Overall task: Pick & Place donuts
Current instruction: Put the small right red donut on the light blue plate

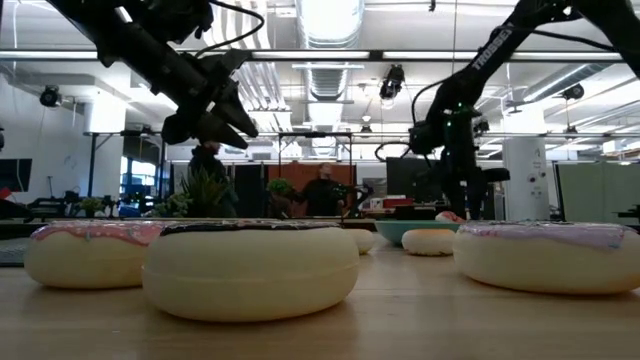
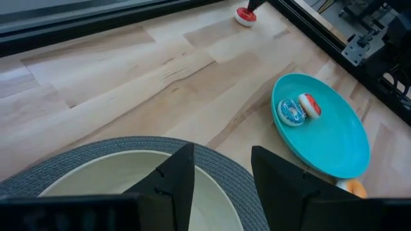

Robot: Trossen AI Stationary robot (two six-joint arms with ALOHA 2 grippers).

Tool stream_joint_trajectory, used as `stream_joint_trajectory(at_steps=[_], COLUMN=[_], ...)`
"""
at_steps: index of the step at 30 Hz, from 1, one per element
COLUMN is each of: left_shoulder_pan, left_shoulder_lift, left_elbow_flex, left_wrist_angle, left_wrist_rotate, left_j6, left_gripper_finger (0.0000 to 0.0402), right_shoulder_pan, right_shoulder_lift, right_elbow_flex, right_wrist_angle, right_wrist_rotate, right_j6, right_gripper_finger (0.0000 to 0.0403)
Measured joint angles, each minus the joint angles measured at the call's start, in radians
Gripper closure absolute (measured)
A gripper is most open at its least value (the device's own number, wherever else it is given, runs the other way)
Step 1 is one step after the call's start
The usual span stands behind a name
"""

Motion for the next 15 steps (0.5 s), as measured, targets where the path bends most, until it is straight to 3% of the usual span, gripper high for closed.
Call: stream_joint_trajectory(at_steps=[10, 15], left_shoulder_pan=[0.001, 0.001], left_shoulder_lift=[0.000, 0.000], left_elbow_flex=[0.000, -0.001], left_wrist_angle=[0.000, -0.003], left_wrist_rotate=[0.000, 0.000], left_j6=[-0.001, -0.001], left_gripper_finger=[0.0273, 0.0273], right_shoulder_pan=[-0.003, -0.004], right_shoulder_lift=[0.020, 0.049], right_elbow_flex=[-0.015, -0.023], right_wrist_angle=[0.076, 0.090], right_wrist_rotate=[0.002, -0.037], right_j6=[-0.019, -0.023], right_gripper_finger=[0.0279, 0.0306])
